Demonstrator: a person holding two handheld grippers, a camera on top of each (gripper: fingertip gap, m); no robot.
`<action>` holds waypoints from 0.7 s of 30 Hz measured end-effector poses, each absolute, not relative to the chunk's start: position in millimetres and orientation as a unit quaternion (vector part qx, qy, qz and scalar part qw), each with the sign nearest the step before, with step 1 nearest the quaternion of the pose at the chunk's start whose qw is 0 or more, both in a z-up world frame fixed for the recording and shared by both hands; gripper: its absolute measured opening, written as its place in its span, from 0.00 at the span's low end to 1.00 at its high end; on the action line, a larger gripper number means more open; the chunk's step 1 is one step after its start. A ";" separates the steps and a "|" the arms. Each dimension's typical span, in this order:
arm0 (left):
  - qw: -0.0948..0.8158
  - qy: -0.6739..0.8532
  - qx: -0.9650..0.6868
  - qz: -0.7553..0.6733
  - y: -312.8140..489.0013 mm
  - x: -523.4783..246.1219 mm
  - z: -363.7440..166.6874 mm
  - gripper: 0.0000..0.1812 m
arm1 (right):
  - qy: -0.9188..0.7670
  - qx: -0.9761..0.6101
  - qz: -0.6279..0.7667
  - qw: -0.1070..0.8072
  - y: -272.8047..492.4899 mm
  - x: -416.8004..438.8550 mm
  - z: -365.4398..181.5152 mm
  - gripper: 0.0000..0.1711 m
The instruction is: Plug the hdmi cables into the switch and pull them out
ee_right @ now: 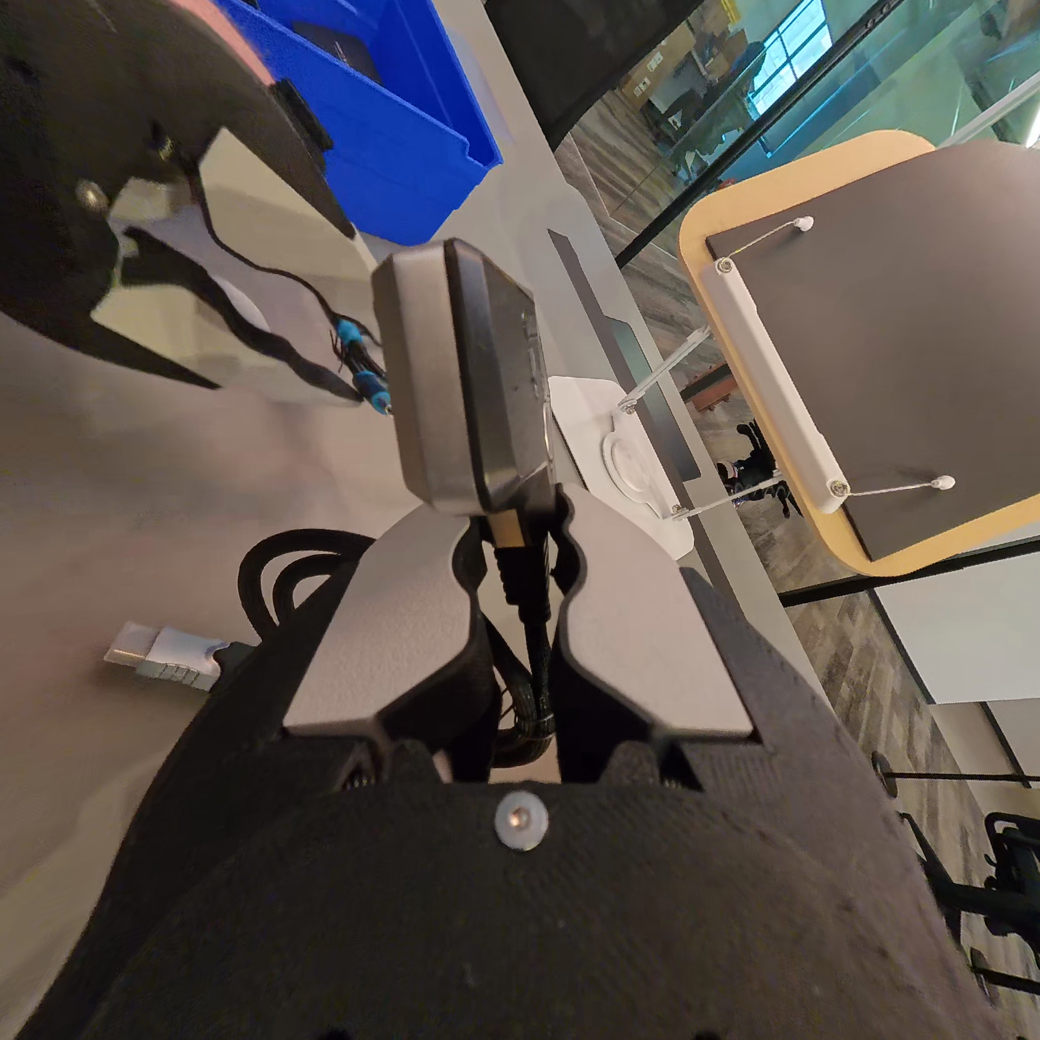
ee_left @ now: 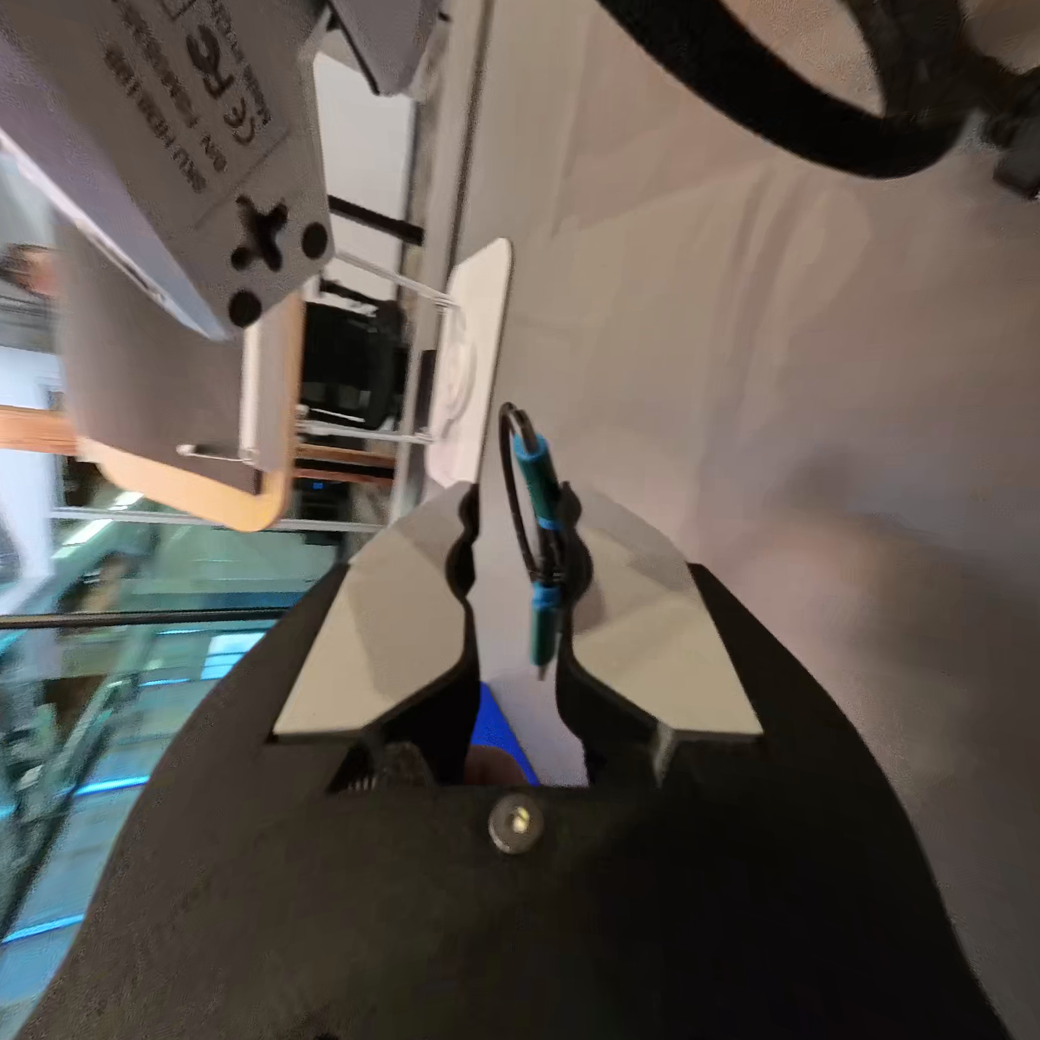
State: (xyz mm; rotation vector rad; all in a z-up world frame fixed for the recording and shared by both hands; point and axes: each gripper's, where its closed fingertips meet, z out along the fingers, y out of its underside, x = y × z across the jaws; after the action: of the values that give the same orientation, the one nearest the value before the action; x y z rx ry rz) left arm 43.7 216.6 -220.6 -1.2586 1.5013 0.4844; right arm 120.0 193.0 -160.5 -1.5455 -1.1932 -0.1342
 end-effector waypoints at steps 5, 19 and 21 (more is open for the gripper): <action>0.532 0.616 -0.535 0.226 244.4 51.9 -243.9 0.12 | -0.506 -0.653 -0.059 0.561 191.2 118.8 -158.0 0.12; 0.444 0.632 -0.612 0.169 265.3 41.6 -271.1 0.15 | -0.493 -0.657 -0.041 0.568 192.4 120.8 -154.2 0.12; 0.421 0.638 -0.627 0.153 271.8 44.2 -275.1 0.21 | -0.493 -0.657 -0.043 0.568 192.0 120.3 -153.4 0.12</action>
State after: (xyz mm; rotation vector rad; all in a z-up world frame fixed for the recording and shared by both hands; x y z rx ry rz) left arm 44.2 271.8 -275.1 -1.5705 1.5974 0.3837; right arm 120.3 192.0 -153.4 -1.5430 -1.1588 -0.1001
